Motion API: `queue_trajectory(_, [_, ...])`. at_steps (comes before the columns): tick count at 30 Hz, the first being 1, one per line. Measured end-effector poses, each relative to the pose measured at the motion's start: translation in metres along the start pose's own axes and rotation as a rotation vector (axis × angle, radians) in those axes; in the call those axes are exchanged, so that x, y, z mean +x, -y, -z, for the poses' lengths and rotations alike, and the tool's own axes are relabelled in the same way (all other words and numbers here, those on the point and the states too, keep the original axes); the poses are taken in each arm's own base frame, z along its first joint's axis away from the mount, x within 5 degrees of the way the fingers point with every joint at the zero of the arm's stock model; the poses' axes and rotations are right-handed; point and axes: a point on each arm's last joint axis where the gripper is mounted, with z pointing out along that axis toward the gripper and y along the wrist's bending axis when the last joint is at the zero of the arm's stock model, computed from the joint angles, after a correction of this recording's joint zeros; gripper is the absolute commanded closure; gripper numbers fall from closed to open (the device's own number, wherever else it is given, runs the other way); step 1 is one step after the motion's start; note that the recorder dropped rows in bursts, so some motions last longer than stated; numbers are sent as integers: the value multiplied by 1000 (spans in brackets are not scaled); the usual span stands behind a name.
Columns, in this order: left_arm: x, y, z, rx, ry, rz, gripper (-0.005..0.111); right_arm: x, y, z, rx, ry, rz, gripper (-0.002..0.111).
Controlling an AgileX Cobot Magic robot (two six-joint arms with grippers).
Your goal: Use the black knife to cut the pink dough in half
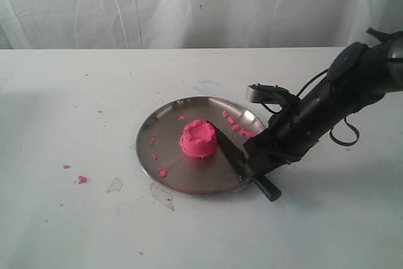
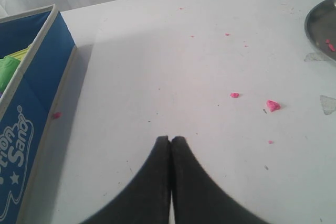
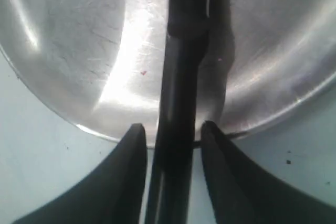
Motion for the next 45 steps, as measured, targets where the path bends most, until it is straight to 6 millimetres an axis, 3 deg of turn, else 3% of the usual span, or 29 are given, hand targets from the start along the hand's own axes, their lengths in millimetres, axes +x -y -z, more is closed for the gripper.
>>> queue_trajectory(5, [0,0,0,0,0,0,107,-9,-5,11,-2,19,42,61])
queue_trajectory(11, [0,0,0,0,0,0,107,-17,-24,60,145,92,61,61])
queue_trajectory(14, [0,0,0,0,0,0,107,-14,-42,77,223,94,73,65])
queue_trajectory(16, [0,0,0,0,0,0,107,-13,-64,81,272,83,124,68])
queue_trajectory(21, [0,0,0,0,0,0,107,3,-128,58,449,-27,315,68])
queue_trajectory(24, [0,0,0,0,0,0,107,17,-147,36,655,-97,405,68])
queue_trajectory(29, [0,0,0,0,0,0,107,33,-156,0,938,-177,501,68])
queue_trajectory(35, [0,0,0,0,0,0,107,43,-153,-42,1009,-274,601,68])
queue_trajectory(45, [0,0,0,0,0,0,107,45,-145,-65,1023,-328,629,68])
